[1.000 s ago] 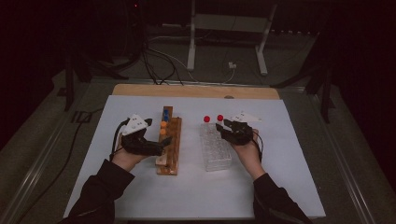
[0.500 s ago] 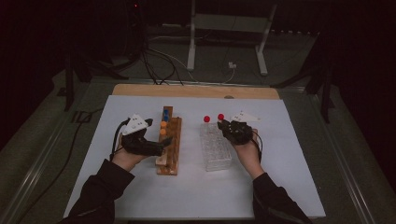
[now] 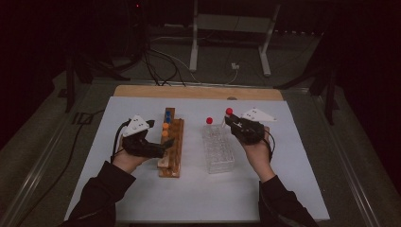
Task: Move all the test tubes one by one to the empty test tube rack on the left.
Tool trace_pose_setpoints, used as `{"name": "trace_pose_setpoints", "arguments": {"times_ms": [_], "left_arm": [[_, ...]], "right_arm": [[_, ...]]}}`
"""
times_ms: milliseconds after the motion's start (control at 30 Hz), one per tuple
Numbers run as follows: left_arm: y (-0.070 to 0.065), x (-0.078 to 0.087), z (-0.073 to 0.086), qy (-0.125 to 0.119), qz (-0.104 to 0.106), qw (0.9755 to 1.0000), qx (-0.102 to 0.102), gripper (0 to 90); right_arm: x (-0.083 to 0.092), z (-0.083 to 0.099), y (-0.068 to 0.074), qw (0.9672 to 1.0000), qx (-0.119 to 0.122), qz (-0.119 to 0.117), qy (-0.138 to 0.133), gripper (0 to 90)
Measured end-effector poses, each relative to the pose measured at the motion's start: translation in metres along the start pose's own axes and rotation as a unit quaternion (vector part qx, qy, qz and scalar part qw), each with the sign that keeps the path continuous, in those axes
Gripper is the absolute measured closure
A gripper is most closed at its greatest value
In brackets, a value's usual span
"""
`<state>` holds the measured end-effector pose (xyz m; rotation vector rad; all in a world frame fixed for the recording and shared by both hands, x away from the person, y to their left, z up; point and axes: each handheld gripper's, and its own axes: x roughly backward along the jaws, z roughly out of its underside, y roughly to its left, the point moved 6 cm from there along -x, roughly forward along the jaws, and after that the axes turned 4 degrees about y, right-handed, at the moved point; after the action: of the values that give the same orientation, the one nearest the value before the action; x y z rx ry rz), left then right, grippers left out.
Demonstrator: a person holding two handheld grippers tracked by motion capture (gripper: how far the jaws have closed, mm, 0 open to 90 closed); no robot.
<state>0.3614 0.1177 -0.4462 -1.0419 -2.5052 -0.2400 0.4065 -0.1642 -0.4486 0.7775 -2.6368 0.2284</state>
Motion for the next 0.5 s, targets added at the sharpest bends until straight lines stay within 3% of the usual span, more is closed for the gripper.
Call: {"name": "trace_pose_setpoints", "arguments": {"times_ms": [500], "left_arm": [[-0.013, 0.008, -0.011, -0.011, 0.022, 0.9996, -0.013, 1.3]], "right_arm": [[0.026, -0.010, 0.040, 0.9979, 0.031, -0.057, -0.003, 75.6]]}}
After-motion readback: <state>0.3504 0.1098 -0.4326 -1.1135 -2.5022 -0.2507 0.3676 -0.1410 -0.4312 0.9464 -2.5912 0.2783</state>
